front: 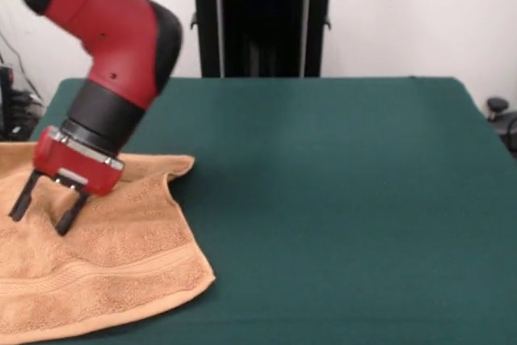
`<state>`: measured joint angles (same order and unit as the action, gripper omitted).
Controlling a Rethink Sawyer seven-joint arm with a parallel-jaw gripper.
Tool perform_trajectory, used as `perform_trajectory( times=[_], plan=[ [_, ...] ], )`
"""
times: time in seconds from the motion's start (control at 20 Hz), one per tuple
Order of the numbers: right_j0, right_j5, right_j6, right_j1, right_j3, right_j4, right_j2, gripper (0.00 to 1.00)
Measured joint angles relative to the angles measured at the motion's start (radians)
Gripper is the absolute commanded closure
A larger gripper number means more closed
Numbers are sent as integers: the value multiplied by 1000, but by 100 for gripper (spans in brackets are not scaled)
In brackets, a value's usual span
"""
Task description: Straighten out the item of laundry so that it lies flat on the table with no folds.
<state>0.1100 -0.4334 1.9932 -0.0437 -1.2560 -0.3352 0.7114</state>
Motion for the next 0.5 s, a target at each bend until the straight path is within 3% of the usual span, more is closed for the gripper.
perform_trajectory(
  times=[0.1, 0.2, 0.35, 0.5],
  plan=[
    [69, 42, 0, 70, 8, -95, -103, 0],
    [136, 117, 0, 130, 13, -133, -204, 0],
    [213, 233, 0, 188, 20, -129, -318, 0],
    [307, 448, 0, 252, 43, -90, -465, 0]
  ],
)
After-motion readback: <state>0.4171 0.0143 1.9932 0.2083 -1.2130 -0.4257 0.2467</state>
